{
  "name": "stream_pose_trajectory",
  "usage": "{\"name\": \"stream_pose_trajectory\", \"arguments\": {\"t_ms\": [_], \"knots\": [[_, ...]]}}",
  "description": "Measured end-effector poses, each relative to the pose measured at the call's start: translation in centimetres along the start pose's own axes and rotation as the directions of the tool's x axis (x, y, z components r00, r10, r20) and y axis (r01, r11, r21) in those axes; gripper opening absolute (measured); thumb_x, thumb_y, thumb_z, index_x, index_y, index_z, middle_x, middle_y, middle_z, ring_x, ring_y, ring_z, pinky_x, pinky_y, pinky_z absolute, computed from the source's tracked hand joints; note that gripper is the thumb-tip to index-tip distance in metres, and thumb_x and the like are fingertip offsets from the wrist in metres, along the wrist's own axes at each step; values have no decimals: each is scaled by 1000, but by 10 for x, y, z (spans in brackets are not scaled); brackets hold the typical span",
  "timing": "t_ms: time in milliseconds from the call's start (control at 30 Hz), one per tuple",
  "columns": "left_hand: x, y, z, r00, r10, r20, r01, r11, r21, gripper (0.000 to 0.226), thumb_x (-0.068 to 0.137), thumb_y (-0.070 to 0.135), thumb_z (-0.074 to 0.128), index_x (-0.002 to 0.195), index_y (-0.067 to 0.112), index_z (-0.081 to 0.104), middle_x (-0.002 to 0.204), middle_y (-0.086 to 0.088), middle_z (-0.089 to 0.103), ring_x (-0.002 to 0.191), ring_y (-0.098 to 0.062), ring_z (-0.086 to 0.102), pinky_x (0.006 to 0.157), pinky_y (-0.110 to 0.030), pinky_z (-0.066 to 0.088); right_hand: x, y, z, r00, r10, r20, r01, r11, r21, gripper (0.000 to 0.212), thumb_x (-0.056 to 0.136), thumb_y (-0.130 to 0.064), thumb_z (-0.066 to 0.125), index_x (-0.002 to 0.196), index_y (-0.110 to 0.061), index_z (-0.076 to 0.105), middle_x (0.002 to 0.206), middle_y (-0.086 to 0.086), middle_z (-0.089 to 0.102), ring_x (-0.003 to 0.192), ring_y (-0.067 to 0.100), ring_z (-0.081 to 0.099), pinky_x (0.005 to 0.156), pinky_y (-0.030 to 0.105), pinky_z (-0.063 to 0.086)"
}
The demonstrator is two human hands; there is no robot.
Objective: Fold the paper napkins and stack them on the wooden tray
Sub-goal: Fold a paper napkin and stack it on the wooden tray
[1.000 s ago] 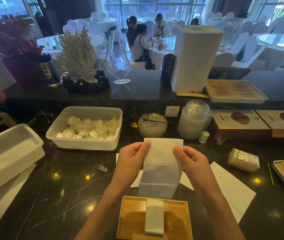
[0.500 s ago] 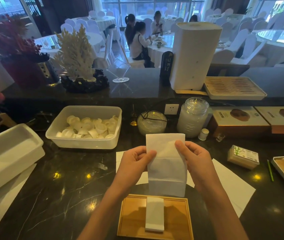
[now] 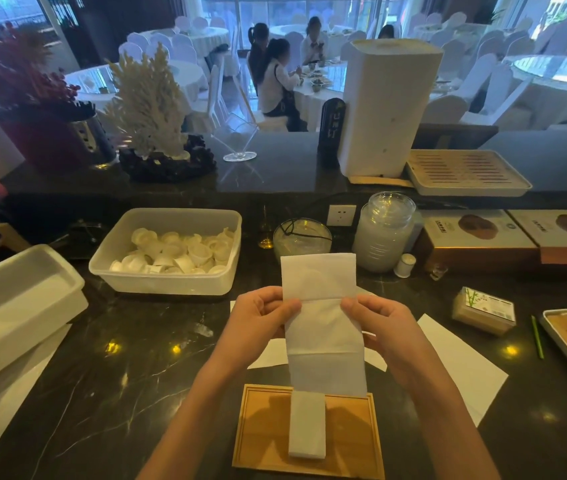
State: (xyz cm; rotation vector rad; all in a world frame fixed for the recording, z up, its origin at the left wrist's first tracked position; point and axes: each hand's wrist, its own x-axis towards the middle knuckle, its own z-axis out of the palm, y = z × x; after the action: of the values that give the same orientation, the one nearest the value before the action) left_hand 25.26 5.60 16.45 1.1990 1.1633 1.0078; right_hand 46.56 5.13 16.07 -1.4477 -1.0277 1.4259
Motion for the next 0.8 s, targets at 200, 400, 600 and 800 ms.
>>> {"name": "stream_pose_trajectory", "arguments": {"t_ms": [200, 400, 600, 800], "knots": [[1, 6, -8, 998, 51, 27, -53, 995, 87, 30, 96, 16, 65, 94, 44, 76, 96, 19, 78, 94, -3, 75, 65, -18, 61, 0, 1, -1, 1000, -16, -1, 16, 1000, -1, 14, 89, -22, 72, 101, -28, 72, 100, -5, 77, 93, 16, 75, 70, 25, 63], [0, 9, -15, 992, 111, 53, -110, 994, -23, 26, 97, 14, 64, 105, 34, 80, 107, 4, 79, 104, -15, 74, 76, -25, 62, -3, -6, 0, 993, -120, 15, 119, 992, 50, 17, 84, -26, 72, 101, -30, 70, 93, -10, 78, 89, 11, 75, 65, 25, 62], [-2, 1, -7, 996, 46, 77, -36, 991, -129, 36, 87, 33, 68, 123, 28, 65, 120, 6, 74, 116, -15, 70, 81, -33, 63, -1, -12, 1, 979, -201, -11, 201, 973, 116, 36, 71, -42, 70, 105, -28, 70, 95, -13, 77, 91, 7, 74, 63, 23, 61], [1, -4, -1, 1000, 0, 10, 1, 994, -108, 17, 98, 20, 63, 113, 25, 70, 104, 7, 78, 101, -13, 75, 70, -26, 63, 3, -10, -2, 969, -247, -13, 248, 968, 48, 19, 90, -21, 71, 91, -38, 77, 94, -15, 78, 91, 4, 73, 61, 18, 59]]}}
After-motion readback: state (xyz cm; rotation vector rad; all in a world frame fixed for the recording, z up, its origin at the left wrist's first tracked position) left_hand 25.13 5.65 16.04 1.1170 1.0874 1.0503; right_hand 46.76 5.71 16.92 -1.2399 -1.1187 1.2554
